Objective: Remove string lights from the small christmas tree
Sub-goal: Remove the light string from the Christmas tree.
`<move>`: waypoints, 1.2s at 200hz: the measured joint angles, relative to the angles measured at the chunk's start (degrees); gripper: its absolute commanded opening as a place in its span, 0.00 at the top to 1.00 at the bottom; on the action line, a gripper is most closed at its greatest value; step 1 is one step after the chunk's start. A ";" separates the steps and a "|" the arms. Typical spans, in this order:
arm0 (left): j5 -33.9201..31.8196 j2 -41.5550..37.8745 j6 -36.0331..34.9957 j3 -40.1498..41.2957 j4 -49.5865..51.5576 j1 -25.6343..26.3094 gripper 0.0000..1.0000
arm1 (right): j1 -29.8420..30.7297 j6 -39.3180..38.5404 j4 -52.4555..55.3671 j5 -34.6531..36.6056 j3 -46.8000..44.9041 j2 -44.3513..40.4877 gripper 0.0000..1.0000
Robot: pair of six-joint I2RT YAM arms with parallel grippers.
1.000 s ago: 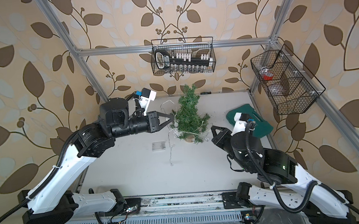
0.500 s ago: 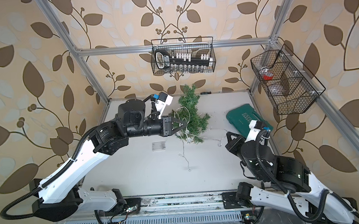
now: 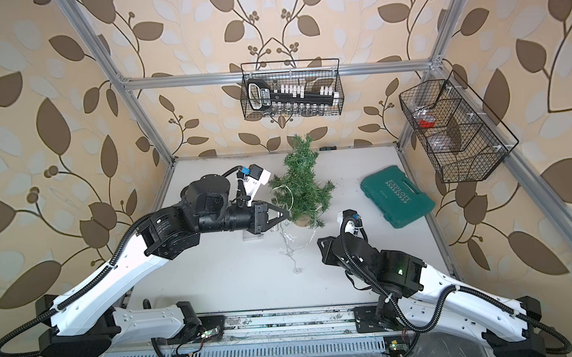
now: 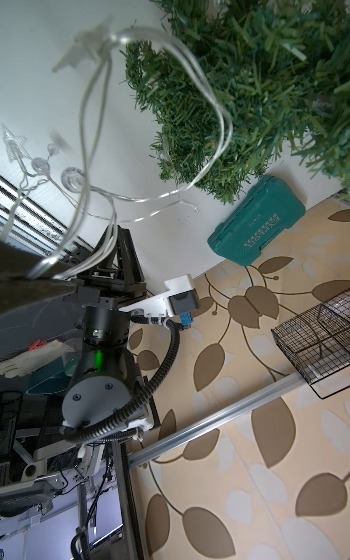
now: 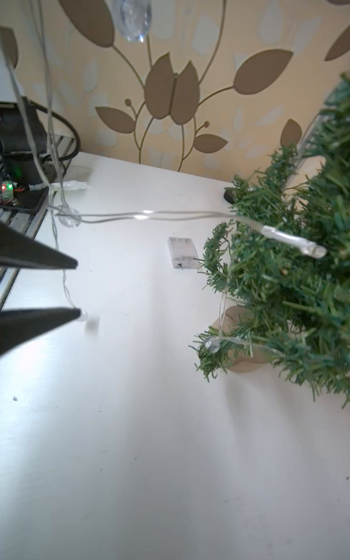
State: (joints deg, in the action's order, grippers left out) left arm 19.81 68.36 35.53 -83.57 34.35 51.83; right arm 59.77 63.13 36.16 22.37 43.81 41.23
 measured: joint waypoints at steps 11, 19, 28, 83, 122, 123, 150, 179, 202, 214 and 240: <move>-0.35 -0.57 0.00 0.85 0.17 0.00 1.00 | 0.00 -0.61 -1.66 -0.70 0.00 0.11 0.45; -0.48 -0.85 0.00 1.31 0.17 0.00 1.00 | -0.07 -1.46 -2.75 -1.05 0.00 0.17 0.42; -0.63 -1.05 0.00 1.66 0.26 0.00 1.00 | -0.35 -1.70 -4.00 -1.46 0.00 0.35 0.40; -0.81 -1.31 0.00 2.12 0.37 0.00 1.00 | -9.20 -5.62 -10.69 -9.07 3.10 6.08 0.38; -0.90 -1.42 0.00 2.12 0.42 0.00 1.00 | -12.31 -7.52 -12.22 -12.59 8.59 11.80 0.48; -0.90 -1.44 0.00 2.12 0.39 0.00 1.00 | -12.33 -7.67 -12.26 -12.59 8.70 11.93 0.48; -1.16 -1.79 -0.04 2.12 0.48 0.00 1.00 | -12.55 -7.96 -12.20 -13.73 9.01 12.79 0.61; -1.92 -2.01 -0.31 2.12 0.59 0.00 1.00 | -12.55 -7.19 -12.09 -14.32 7.96 11.41 0.64; -2.12 -2.01 -0.57 2.12 0.59 0.00 1.00 | -12.55 -6.19 -11.74 -14.47 4.96 8.20 0.64; -2.12 -2.01 -0.63 2.12 0.59 0.00 1.00 | -12.55 -5.64 -11.52 -14.49 3.52 6.99 0.64; -2.12 -1.81 -0.66 2.01 0.59 0.00 1.00 | -12.55 -5.05 -11.28 -14.47 2.40 6.73 0.64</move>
State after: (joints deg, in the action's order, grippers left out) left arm 17.69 66.54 34.87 -81.56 34.94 51.83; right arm 47.22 58.08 24.88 7.90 46.22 47.97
